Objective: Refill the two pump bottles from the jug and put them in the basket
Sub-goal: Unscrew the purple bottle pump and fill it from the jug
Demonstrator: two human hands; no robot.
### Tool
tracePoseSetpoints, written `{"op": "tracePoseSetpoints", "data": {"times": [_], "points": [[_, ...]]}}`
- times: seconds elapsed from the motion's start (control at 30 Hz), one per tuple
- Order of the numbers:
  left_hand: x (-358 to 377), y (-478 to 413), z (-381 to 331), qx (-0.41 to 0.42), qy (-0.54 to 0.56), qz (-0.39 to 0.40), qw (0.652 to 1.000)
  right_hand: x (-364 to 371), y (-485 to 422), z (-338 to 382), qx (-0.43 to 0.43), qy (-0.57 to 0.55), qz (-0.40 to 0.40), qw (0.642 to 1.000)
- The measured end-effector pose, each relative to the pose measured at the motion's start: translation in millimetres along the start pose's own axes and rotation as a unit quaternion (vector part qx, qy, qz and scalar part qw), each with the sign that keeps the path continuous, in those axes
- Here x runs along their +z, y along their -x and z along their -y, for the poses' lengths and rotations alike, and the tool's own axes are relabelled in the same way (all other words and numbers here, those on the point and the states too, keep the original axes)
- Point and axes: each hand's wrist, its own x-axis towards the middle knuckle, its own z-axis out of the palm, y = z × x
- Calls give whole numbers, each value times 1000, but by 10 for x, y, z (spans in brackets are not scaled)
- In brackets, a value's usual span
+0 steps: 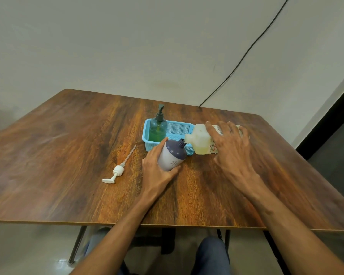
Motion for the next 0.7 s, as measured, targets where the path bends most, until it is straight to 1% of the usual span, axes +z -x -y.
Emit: {"op": "tracePoseSetpoints", "data": {"times": [0.7], "points": [[-14, 3, -39, 6, 2, 2, 1000, 22, -34, 2, -2, 19, -2, 1000]]}}
